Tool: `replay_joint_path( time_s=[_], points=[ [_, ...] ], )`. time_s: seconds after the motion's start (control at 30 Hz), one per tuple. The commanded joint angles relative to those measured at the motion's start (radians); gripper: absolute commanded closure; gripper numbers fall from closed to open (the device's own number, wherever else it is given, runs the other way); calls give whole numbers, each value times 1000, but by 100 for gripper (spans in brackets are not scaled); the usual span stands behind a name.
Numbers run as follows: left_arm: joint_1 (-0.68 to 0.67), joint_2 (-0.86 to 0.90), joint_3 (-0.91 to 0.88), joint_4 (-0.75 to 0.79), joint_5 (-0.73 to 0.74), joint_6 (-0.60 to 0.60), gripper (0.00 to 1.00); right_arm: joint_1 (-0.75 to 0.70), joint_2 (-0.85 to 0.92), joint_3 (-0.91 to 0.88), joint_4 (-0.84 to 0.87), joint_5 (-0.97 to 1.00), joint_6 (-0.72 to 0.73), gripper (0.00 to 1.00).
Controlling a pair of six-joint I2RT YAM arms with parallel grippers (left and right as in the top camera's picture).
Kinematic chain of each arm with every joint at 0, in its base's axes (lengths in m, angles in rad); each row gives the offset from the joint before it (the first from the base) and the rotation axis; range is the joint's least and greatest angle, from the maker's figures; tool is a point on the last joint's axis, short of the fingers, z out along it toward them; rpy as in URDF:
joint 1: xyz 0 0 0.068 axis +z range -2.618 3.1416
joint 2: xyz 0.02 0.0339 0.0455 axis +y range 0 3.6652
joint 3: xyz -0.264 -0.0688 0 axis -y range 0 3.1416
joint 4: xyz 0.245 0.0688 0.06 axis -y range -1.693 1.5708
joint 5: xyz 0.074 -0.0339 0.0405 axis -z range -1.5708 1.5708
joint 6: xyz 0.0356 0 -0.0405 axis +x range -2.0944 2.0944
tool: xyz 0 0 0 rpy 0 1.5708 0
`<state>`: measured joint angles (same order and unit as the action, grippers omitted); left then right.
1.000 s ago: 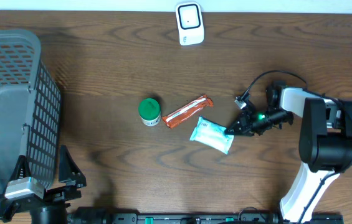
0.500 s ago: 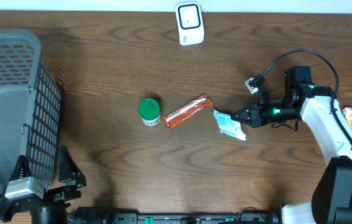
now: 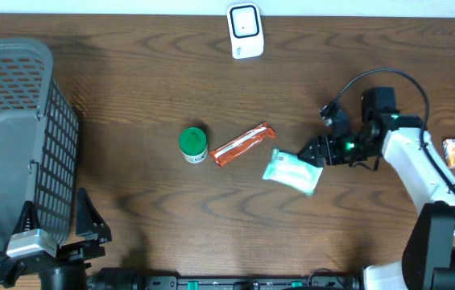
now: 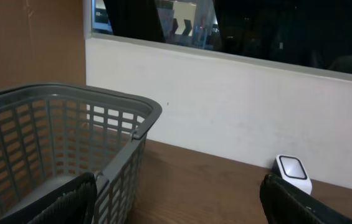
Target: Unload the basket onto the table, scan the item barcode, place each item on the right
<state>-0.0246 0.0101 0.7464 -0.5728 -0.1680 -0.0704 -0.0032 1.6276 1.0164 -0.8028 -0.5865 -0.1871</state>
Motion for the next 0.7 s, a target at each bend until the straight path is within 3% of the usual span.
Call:
replay_joint_path(
  time_s=[0.0, 0.1, 0.27, 0.37, 0.53, 0.67],
  points=[
    [-5, -7, -6, 5, -9, 17, 16, 18, -5, -106, 74, 32, 48, 18],
    [-5, -7, -6, 5, -9, 17, 16, 17, -5, -188, 156, 40, 126, 1],
    [-5, -7, -6, 5, -9, 17, 16, 17, -9, -201, 142, 79, 264, 1],
    [-5, -7, -6, 5, -9, 17, 16, 17, -31, -201, 107, 206, 469, 1],
    [-5, -7, -6, 5, -9, 17, 16, 38, -47, -211, 25, 174, 606, 1],
    [-5, -7, -6, 5, -9, 17, 16, 57, -37, -316, 150, 178, 700, 1]
  ],
)
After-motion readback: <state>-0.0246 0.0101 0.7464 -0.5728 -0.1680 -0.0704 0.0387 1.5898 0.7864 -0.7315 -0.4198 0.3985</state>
